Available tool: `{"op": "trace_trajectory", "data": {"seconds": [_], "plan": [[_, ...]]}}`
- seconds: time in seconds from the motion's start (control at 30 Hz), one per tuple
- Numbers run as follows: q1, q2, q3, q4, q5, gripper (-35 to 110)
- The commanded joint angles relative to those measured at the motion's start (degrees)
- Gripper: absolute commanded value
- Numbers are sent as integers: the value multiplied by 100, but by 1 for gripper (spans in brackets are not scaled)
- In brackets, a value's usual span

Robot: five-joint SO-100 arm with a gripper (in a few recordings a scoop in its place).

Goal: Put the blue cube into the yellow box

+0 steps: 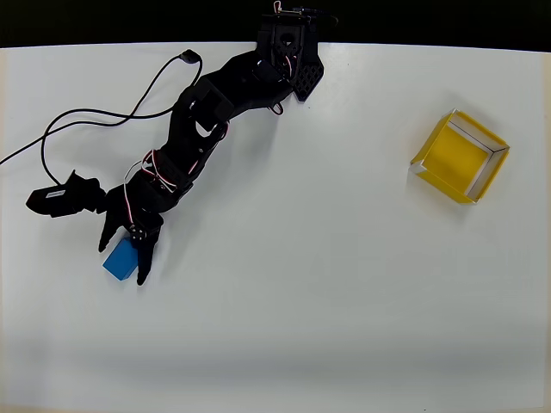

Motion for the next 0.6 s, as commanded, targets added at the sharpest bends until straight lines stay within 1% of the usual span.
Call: {"op": "trace_trajectory", "data": {"seconds": [0.0,0.13,0.43,0.57], "plan": [[0,220,-589,-220,-123,42],[-26,167,-615,-211,-167,38],[-105,97,-615,-158,-229,37],[-141,132,-589,-105,-343,31]]}}
